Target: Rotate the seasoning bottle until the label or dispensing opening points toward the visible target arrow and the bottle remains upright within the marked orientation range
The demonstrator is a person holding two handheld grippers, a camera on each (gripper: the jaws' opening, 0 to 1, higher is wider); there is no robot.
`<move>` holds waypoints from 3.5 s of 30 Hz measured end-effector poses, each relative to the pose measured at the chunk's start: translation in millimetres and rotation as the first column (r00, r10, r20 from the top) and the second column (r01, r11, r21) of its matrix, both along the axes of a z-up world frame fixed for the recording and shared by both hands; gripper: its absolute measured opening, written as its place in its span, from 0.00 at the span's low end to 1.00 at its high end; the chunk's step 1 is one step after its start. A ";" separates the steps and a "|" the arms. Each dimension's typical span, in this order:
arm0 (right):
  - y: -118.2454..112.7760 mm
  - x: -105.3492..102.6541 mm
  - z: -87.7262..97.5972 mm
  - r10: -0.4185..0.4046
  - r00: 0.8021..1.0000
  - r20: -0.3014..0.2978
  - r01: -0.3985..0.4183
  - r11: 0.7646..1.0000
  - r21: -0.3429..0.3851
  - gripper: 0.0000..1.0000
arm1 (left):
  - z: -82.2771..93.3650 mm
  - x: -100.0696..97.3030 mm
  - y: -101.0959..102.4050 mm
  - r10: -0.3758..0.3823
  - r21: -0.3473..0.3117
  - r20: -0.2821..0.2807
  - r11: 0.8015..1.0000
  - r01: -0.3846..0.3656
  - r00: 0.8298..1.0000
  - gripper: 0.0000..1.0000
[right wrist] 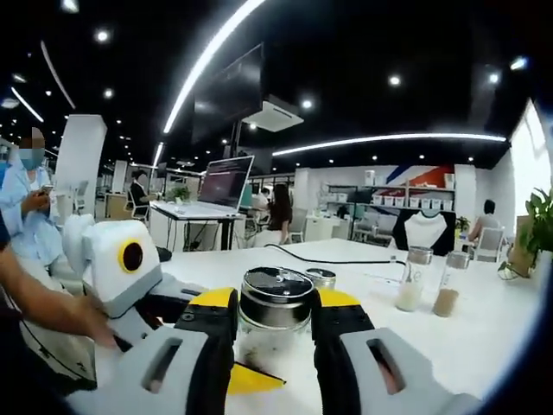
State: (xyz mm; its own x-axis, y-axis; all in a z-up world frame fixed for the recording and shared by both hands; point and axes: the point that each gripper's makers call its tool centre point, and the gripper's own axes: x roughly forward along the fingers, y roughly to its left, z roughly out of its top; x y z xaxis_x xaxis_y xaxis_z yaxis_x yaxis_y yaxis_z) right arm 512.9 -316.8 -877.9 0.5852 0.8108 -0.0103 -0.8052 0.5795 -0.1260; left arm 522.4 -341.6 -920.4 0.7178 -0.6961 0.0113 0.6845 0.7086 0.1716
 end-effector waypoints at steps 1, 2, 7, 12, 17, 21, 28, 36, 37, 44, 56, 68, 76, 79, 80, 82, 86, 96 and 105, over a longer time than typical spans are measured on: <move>0.5 -1.7 0.7 0.008 1.000 0.005 -0.008 1.000 0.002 0.31 | 0.9 -1.3 0.4 -0.002 -0.022 -0.012 1.000 0.002 1.000 0.36; 0.6 -3.8 2.3 0.016 1.000 0.009 -0.017 1.000 0.008 0.31 | 2.3 -2.9 0.1 -0.013 -0.038 -0.019 0.999 0.012 1.000 0.35; 2.7 -18.4 12.2 0.089 0.995 0.049 -0.089 0.996 0.011 0.30 | 7.7 -6.5 1.0 -0.021 -0.057 0.006 0.998 0.021 1.000 0.35; -1.4 -21.4 8.8 0.086 0.996 0.033 -0.087 0.996 0.013 0.29 | 6.6 -8.9 -1.7 -0.048 -0.066 -0.012 0.997 0.047 0.999 0.34; -4.6 -24.3 9.2 0.105 0.994 0.034 -0.105 0.994 0.017 0.29 | 7.3 -12.9 -4.2 -0.078 -0.079 -0.026 0.994 0.076 0.997 0.34; -8.9 -27.5 7.7 0.139 0.990 0.040 -0.139 0.990 0.002 0.30 | 6.1 -18.0 -9.2 -0.132 -0.109 -0.072 0.986 0.123 0.989 0.34; -8.4 -37.2 3.6 0.207 0.978 -0.019 -0.206 0.977 0.058 0.31 | 2.1 -33.4 -16.5 -0.233 -0.056 -0.108 0.972 0.228 0.966 0.34; 0.2 -57.2 -1.8 0.315 0.947 -0.065 -0.310 0.948 0.077 0.33 | -0.4 -57.7 -18.0 -0.376 -0.029 -0.170 0.926 0.377 0.911 0.34; 0.4 -58.1 -2.6 0.320 0.945 -0.067 -0.315 0.946 0.073 0.33 | -2.1 -59.6 -18.5 -0.384 -0.024 -0.176 0.922 0.386 0.907 0.34; -0.3 -59.9 -8.6 0.304 0.949 -0.084 -0.299 0.952 0.071 0.32 | -7.9 -61.1 -21.2 -0.386 0.003 -0.176 0.920 0.392 0.906 0.35; -7.3 -36.5 -6.9 0.092 0.994 -0.053 -0.087 0.993 0.082 0.32 | -5.8 -41.2 -26.6 -0.223 0.017 -0.106 0.974 0.226 0.969 0.37; -7.0 -18.9 2.0 -0.101 0.995 -0.019 0.102 0.990 0.093 0.32 | 2.8 -21.2 -20.7 -0.033 -0.068 -0.078 0.997 0.028 0.996 0.38; -20.2 -7.7 1.5 -0.201 0.978 -0.055 0.207 0.969 0.137 0.32 | 0.4 -15.7 -29.5 0.014 -0.032 -0.070 0.999 -0.016 0.997 0.41; -25.1 -4.9 2.4 -0.244 0.968 -0.058 0.250 0.956 0.154 0.32 | 5.3 -14.0 -30.5 0.042 -0.036 -0.037 0.998 -0.044 0.998 0.40; -25.8 -4.6 2.9 -0.258 0.964 -0.058 0.264 0.951 0.158 0.32 | 6.3 -13.1 -31.0 0.049 -0.040 -0.030 0.998 -0.050 0.998 0.40; -26.7 -3.0 4.1 -0.287 0.957 -0.049 0.292 0.943 0.158 0.32 | 5.6 -10.8 -33.4 0.057 -0.015 -0.010 0.998 -0.058 0.998 0.40; -26.6 -1.7 3.8 -0.302 0.952 -0.047 0.306 0.939 0.158 0.32 | 4.0 -9.1 -31.6 0.091 0.028 0.030 0.995 -0.092 0.995 0.41; -23.0 -4.4 5.8 -0.357 0.933 -0.041 0.357 0.913 0.197 0.32 | 2.1 -5.3 -22.8 0.125 -0.024 -0.007 0.992 -0.125 0.992 0.37; -15.7 -8.9 0.4 -0.232 0.973 -0.022 0.232 0.965 0.121 0.32 | -2.9 -7.6 -15.7 0.024 -0.006 -0.068 1.000 -0.024 0.997 0.36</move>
State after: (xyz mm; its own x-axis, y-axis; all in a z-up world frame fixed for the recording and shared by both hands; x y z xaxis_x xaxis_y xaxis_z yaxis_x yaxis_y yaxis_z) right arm 504.0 -332.5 -877.5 0.7577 0.6483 0.0750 -0.6475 0.7611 -0.0376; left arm 514.8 -357.3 -923.3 0.7336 -0.6788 -0.0336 0.6772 0.7259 0.1204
